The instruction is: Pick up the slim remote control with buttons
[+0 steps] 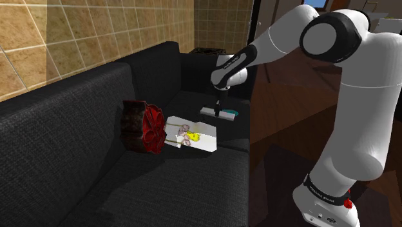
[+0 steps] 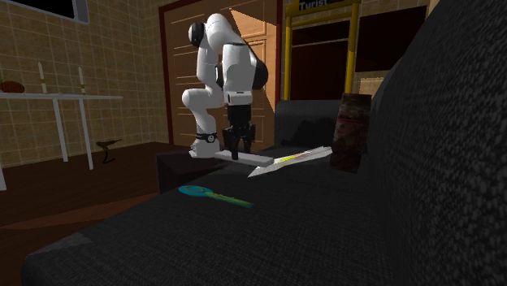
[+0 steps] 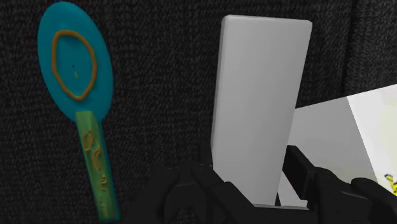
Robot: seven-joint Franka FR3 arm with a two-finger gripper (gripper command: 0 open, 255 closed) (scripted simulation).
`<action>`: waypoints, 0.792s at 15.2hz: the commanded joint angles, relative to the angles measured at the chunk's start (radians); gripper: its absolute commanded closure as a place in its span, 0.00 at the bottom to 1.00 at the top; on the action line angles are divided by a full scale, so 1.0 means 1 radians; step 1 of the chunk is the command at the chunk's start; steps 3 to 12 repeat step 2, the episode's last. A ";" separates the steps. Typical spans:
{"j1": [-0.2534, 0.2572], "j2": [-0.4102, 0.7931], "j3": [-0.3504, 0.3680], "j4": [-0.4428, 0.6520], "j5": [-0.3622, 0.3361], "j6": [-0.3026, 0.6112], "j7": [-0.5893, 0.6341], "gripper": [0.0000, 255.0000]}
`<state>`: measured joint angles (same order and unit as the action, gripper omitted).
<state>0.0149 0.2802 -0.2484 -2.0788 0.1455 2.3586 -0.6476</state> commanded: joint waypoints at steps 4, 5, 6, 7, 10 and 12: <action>0.001 -0.008 -0.002 0.006 -0.004 -0.014 0.003 1.00; 0.001 -0.008 -0.002 0.006 -0.004 -0.014 0.003 1.00; 0.001 -0.008 -0.002 0.006 -0.004 -0.014 0.003 1.00; 0.001 -0.008 -0.002 0.006 -0.004 -0.014 0.003 1.00; 0.001 -0.008 -0.002 0.006 -0.004 -0.014 0.003 1.00; 0.001 -0.008 -0.002 0.006 -0.004 -0.014 0.003 1.00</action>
